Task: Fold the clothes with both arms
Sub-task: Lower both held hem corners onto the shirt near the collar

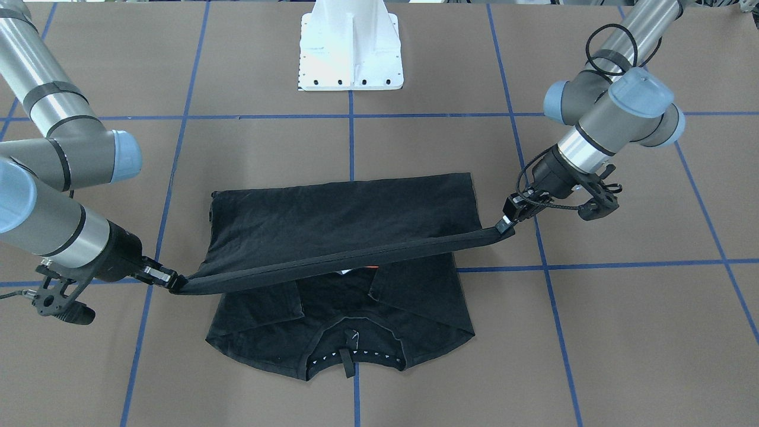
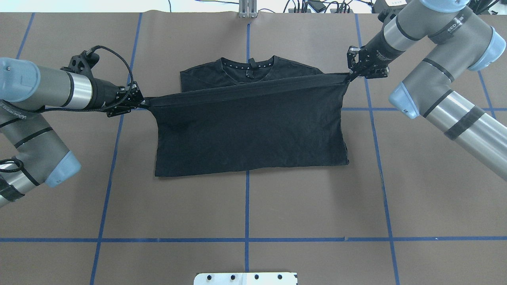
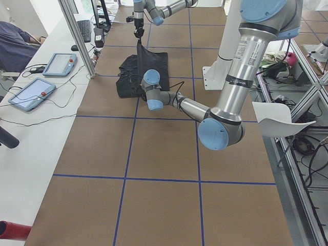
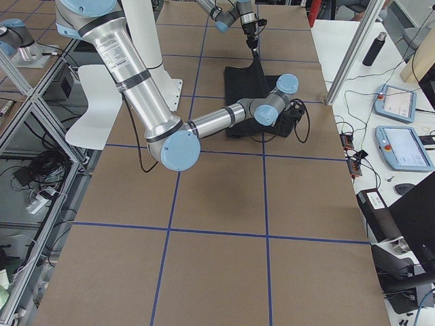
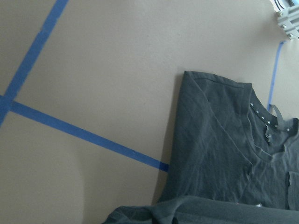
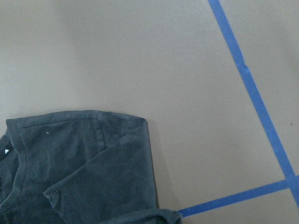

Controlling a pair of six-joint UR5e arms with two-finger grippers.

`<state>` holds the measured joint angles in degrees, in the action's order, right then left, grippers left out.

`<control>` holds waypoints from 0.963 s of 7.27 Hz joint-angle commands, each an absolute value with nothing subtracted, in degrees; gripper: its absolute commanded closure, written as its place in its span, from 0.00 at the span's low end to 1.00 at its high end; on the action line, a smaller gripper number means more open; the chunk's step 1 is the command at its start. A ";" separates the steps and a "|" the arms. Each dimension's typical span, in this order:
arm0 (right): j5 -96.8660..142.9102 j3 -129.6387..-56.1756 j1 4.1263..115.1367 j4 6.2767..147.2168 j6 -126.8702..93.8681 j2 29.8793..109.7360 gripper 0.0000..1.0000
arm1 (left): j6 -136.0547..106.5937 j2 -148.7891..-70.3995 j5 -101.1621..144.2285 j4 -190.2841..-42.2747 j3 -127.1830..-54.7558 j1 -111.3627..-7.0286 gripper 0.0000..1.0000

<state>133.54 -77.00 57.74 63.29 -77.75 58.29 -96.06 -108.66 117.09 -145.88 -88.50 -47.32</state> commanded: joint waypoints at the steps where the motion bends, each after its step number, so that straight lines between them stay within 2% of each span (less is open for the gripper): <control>1: 133.68 -76.90 58.97 63.28 -77.96 57.05 1.00 | -96.50 -110.04 117.33 -145.81 -88.85 -48.24 1.00; 7: 134.39 -75.77 61.97 63.37 -77.61 53.61 1.00 | -96.24 -111.36 120.67 -144.93 -88.25 -52.74 1.00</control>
<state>134.61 -76.67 62.18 63.36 -77.78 53.69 -96.30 -111.22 120.67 -144.94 -88.80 -52.68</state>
